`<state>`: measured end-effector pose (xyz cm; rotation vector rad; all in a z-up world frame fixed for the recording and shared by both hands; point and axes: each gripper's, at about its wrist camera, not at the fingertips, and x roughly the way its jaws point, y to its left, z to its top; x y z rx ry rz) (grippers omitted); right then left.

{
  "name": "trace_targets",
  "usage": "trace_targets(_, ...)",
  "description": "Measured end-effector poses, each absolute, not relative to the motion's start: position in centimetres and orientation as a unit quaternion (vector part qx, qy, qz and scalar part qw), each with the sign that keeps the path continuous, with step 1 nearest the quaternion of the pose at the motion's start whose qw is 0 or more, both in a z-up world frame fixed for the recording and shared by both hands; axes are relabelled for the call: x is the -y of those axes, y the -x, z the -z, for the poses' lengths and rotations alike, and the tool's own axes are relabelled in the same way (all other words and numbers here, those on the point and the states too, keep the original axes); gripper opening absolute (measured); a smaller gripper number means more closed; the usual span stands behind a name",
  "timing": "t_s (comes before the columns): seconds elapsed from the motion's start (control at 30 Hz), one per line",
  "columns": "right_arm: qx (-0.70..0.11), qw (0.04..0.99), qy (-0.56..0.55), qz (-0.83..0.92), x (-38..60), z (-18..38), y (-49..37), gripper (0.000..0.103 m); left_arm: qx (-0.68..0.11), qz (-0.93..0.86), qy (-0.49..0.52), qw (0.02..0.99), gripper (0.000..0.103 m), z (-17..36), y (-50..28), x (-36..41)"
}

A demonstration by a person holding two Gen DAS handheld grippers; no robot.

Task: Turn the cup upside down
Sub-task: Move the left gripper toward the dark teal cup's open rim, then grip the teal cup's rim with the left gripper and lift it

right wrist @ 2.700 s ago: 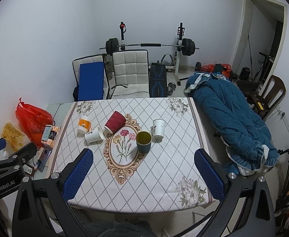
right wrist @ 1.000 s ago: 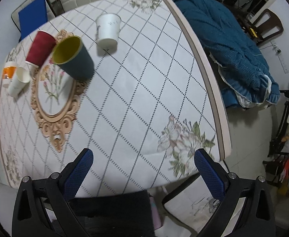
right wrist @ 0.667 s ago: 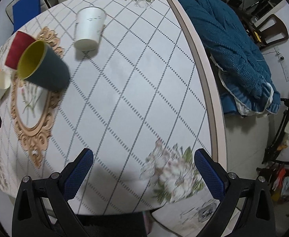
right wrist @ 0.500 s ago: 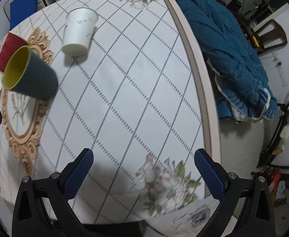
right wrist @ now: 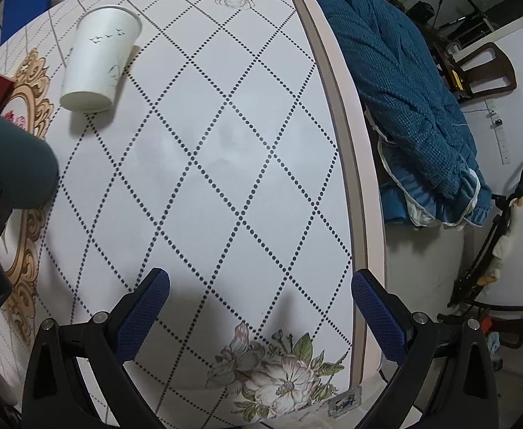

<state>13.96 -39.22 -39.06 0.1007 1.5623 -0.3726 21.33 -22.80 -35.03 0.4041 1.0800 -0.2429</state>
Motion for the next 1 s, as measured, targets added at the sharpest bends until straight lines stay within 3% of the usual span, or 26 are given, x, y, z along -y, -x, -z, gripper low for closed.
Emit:
trace_targets(0.23, -0.706, 0.686, -0.048, 0.171, 39.2, 40.5, -14.9, 0.103, -0.501, 0.13, -0.196, 0.833, 0.102, 35.9, -22.3, 24.0)
trace_targets(0.33, -0.709, 0.682, -0.051, 0.171, 39.1, 41.2, -15.1, 0.103, -0.497, 0.136, -0.198, 0.834, 0.093, 36.1, -22.7, 24.4)
trace_targets(0.43, -0.712, 0.679, -0.053, 0.171, 38.9, 41.7, -15.2, 0.103, -0.497, 0.142, -0.193, 0.834, 0.073, 36.3, -23.2, 24.7)
trace_targets(1.0, -0.709, 0.683, -0.053, 0.166, 39.5, 41.6, -15.1, 0.103, -0.512, 0.138, -0.184, 0.828, 0.068, 34.0, -22.2, 22.8)
